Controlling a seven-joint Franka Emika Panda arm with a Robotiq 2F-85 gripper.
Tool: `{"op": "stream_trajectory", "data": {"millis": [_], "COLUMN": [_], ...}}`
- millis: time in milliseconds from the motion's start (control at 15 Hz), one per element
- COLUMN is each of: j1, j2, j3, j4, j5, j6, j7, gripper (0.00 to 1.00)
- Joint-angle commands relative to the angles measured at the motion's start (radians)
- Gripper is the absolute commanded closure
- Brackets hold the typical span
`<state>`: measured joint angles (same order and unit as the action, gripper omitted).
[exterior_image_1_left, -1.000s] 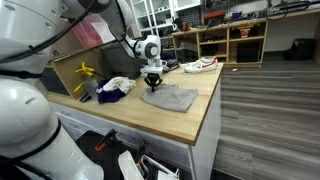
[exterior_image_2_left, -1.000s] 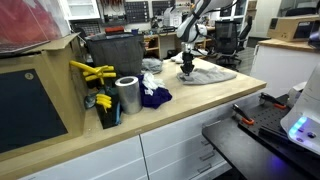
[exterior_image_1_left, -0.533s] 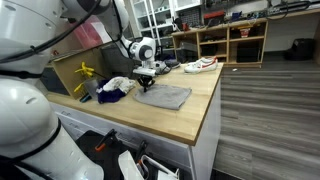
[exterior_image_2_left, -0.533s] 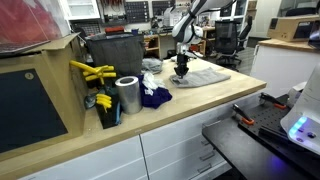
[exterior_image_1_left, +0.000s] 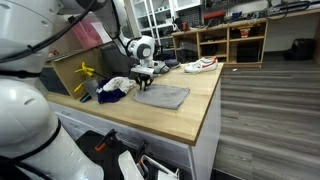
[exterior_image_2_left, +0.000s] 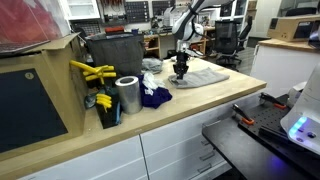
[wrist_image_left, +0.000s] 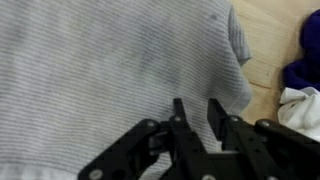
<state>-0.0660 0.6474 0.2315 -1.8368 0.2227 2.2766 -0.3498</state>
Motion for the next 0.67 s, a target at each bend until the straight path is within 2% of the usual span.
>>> {"op": "stream_trajectory", "data": {"millis": [0,333,600], "j1": [-0.041,-0.081,-0.085], "j2": [-0.134,-0.212,-0.176], "j3": [-0.019,-0.092,-0.148], "j4": [-0.106,-0.153,-0.118], "j5": [0.021,0.005,-0.014], "j6": [-0.017,-0.039,-0.072], "j7": [-0.036,-0.041,-0.021], "gripper": [0.37,0.01,0.00]}}
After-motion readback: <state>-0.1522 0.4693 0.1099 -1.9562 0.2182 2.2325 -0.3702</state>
